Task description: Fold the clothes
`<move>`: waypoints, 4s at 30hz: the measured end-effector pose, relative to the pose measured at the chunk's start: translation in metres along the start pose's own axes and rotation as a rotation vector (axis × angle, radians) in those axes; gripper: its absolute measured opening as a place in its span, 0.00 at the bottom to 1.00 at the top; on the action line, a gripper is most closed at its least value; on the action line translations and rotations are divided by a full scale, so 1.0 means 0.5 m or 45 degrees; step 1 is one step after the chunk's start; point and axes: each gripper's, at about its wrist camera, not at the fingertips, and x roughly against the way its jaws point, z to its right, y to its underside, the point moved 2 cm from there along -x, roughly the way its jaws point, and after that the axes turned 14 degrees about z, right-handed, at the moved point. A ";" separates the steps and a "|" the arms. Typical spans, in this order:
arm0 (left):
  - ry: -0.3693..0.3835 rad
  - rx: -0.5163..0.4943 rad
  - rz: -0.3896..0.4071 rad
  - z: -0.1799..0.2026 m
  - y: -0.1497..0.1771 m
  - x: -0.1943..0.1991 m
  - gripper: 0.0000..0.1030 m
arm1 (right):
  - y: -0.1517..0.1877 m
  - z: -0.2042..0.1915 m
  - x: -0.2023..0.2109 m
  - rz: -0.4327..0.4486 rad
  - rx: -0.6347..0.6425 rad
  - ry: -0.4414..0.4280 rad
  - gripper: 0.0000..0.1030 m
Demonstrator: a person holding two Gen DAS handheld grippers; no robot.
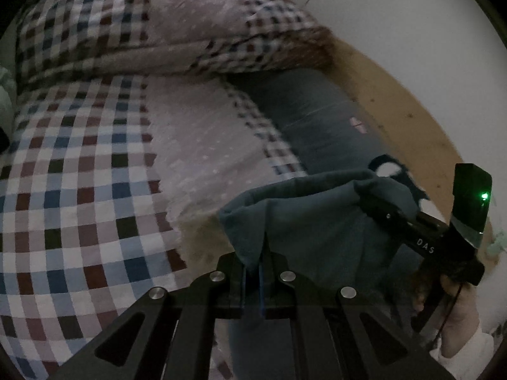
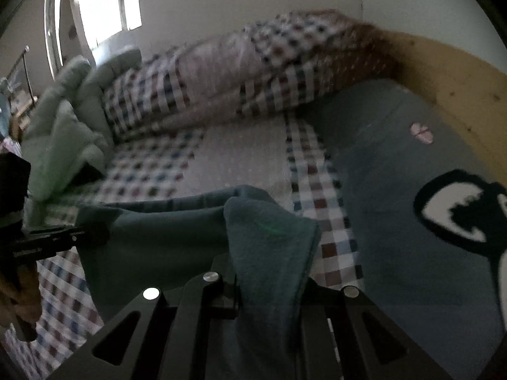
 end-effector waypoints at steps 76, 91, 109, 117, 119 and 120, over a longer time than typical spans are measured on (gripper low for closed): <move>-0.334 -0.274 0.837 -0.014 0.216 1.156 0.94 | 0.070 -0.694 0.824 0.729 -0.065 -0.132 1.00; -0.672 -0.230 0.714 -0.250 0.345 0.923 0.94 | 0.257 -0.815 0.466 0.554 0.096 -0.047 1.00; -0.774 -0.323 0.552 -0.329 0.404 0.792 0.94 | 0.400 -0.821 0.286 0.343 0.117 -0.021 1.00; -0.784 -0.323 0.477 -0.349 0.414 0.763 0.94 | 0.414 -0.829 0.241 0.264 0.071 -0.039 1.00; -0.779 -0.317 0.470 -0.351 0.414 0.760 0.94 | 0.416 -0.830 0.233 0.253 0.077 -0.034 1.00; -0.780 -0.313 0.470 -0.352 0.414 0.761 0.94 | 0.417 -0.831 0.230 0.247 0.082 -0.028 1.00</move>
